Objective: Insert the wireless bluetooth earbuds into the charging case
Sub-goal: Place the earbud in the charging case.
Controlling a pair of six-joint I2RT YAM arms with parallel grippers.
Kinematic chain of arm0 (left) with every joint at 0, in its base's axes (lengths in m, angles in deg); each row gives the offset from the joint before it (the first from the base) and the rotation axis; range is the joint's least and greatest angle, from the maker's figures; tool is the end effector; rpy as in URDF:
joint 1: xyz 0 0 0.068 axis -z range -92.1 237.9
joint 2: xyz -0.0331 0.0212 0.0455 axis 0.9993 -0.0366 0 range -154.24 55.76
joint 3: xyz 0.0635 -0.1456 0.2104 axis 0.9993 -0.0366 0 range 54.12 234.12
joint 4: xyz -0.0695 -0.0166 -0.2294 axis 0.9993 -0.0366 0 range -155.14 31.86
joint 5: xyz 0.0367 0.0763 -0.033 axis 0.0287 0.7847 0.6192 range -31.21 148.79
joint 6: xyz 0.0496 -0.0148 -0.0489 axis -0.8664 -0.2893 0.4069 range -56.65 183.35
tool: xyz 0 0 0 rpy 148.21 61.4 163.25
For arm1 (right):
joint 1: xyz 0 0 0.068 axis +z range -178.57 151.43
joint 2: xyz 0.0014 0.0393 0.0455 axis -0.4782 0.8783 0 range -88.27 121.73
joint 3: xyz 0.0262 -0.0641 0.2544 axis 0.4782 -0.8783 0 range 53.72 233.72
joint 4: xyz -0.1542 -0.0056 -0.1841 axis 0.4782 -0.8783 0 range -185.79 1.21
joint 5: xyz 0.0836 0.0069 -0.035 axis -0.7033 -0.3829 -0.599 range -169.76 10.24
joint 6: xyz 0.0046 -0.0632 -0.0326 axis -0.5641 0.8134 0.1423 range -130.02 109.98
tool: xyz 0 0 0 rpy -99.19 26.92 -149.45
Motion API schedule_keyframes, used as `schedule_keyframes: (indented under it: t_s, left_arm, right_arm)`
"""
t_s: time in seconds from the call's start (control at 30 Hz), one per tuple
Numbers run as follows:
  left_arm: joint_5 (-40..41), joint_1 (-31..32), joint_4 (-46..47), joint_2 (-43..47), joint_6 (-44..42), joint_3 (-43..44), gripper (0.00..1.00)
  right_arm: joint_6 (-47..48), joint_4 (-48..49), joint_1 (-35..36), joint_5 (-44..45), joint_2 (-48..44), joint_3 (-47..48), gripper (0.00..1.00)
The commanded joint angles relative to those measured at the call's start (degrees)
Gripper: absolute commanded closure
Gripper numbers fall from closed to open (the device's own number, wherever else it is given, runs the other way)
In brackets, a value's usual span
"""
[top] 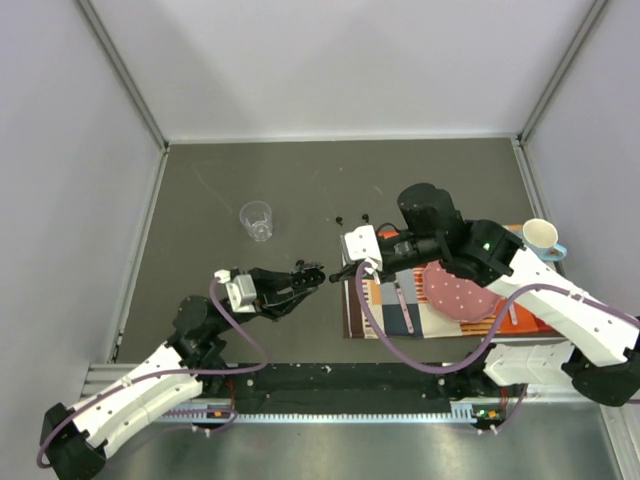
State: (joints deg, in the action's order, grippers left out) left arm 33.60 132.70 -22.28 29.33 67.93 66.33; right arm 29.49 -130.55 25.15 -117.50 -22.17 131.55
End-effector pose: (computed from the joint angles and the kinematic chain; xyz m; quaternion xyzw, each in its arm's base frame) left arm 0.0820 -0.1165 0.2772 0.3579 0.4529 -0.4485 0.6824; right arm 0.1052 0.2038 0.3899 -0.7067 0.4456 0.3364 0.4346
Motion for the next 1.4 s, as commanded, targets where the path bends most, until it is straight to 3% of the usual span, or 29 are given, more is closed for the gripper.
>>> schedule_keyframes:
  t_s: [0.0,1.23,1.37]
  left_arm:
    - [-1.26,0.20,1.94,-0.37,0.52,2.47,1.00]
    - [-3.29,0.20,4.31,-2.13,2.01,2.56,1.00]
    - [-2.85,0.20,4.75,-2.13,1.92,2.38,1.00]
  right_arm:
    - [2.33,-0.25,1.39,0.56,1.21,3.74,1.00]
    - [2.95,-0.43,3.15,2.93,8.07,5.50,1.00]
    - [2.86,-0.52,3.59,3.63,8.07,5.50,0.95]
